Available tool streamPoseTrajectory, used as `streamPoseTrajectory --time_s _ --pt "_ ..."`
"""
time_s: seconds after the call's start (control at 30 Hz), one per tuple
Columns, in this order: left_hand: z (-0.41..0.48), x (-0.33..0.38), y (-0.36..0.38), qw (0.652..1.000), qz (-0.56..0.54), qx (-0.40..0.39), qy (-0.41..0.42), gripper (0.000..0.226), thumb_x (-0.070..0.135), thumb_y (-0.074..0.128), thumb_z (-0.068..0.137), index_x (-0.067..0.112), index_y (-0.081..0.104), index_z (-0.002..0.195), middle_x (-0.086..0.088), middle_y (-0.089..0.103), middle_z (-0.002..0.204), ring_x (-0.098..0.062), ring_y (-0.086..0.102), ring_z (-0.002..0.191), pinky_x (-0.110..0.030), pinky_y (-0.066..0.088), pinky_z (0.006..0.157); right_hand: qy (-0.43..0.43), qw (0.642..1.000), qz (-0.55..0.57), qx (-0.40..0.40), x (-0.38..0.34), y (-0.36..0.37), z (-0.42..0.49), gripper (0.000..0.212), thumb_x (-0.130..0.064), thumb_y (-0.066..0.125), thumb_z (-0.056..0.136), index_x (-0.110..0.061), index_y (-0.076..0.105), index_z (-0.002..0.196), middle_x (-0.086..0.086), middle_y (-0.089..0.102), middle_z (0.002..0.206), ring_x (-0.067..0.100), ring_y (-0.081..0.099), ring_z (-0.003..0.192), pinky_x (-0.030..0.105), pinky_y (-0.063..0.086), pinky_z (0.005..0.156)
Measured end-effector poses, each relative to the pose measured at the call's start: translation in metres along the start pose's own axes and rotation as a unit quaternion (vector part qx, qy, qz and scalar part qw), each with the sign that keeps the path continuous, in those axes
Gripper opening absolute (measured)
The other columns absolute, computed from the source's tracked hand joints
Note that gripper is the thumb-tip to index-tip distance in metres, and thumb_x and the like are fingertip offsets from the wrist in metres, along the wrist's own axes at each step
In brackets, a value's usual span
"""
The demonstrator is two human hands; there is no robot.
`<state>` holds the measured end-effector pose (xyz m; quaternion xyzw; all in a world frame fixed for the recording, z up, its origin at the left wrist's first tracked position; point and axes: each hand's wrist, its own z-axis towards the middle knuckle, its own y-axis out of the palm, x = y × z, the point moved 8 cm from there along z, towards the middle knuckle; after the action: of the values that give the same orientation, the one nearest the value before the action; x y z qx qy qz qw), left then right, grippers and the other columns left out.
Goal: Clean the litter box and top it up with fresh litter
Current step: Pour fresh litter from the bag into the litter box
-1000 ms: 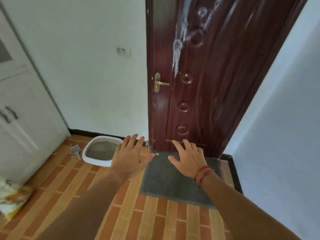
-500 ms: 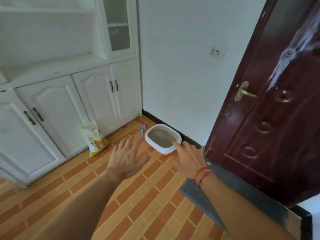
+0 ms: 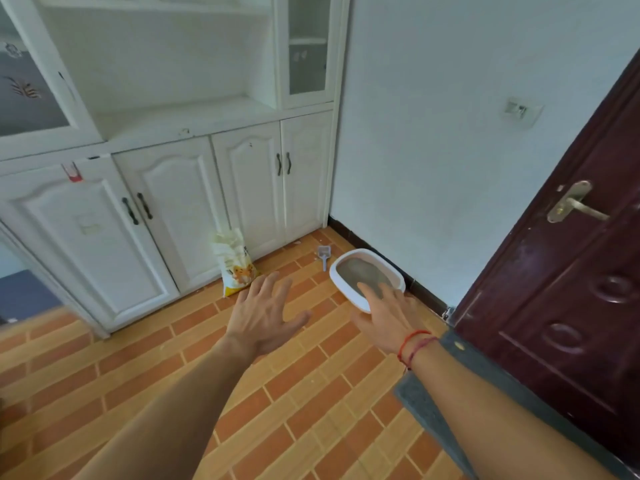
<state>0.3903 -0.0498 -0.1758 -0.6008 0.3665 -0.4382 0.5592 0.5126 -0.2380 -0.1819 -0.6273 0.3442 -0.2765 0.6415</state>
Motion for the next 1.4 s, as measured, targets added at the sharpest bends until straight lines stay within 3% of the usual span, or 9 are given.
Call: streamPoseTrajectory --time_s 0.17,0.4,0.67,1.1,1.4 --pt "0.014 -0.030 0.005 1.000 0.001 -0.002 -0.005 0.097 0.083 0.009 0.079 0.027 0.022 0.156 -0.002 0.024 0.163 -0.026 0.022 0.149 -0.045 0.028 0.116 -0.003 1.000 0.000 -0.009 -0.021 0.008 0.026 0.060 -0.056 0.036 0.093 -0.030 0.029 0.147 0.009 0.045 0.136 0.031 0.046 0.121 0.046 0.038 0.096" --pt "0.068 -0.050 0.016 1.000 -0.001 0.002 -0.001 0.082 0.076 0.029 0.091 0.026 0.024 0.156 -0.005 0.025 0.163 -0.028 0.024 0.149 -0.045 0.025 0.118 -0.010 1.000 0.007 -0.021 -0.027 0.017 0.084 0.061 -0.057 0.036 0.094 -0.030 0.028 0.148 0.008 0.045 0.138 0.031 0.044 0.123 0.046 0.038 0.098" --pt "0.180 -0.061 0.048 0.999 -0.004 -0.040 -0.008 0.099 0.081 0.005 0.078 0.023 0.022 0.157 -0.006 0.024 0.163 -0.030 0.022 0.149 -0.047 0.025 0.118 -0.007 0.999 0.009 -0.053 -0.001 0.054 0.200 0.061 -0.060 0.037 0.092 -0.031 0.031 0.145 0.008 0.048 0.131 0.031 0.048 0.116 0.048 0.038 0.095" --pt "0.411 -0.073 0.079 0.996 -0.013 -0.079 -0.035 0.097 0.080 0.007 0.078 0.024 0.026 0.154 -0.005 0.027 0.161 -0.028 0.025 0.147 -0.046 0.028 0.116 -0.017 0.994 0.023 -0.109 0.059 0.063 0.425 0.060 -0.052 0.040 0.094 -0.031 0.028 0.149 0.008 0.044 0.139 0.029 0.042 0.125 0.043 0.036 0.104" --pt "0.522 -0.101 0.097 0.995 -0.013 -0.088 -0.034 0.094 0.079 0.011 0.079 0.025 0.031 0.152 -0.006 0.029 0.160 -0.028 0.027 0.147 -0.046 0.030 0.116 -0.031 0.992 0.023 -0.122 0.064 0.079 0.532 0.064 -0.059 0.036 0.094 -0.031 0.026 0.150 0.008 0.043 0.142 0.028 0.043 0.126 0.043 0.038 0.104"
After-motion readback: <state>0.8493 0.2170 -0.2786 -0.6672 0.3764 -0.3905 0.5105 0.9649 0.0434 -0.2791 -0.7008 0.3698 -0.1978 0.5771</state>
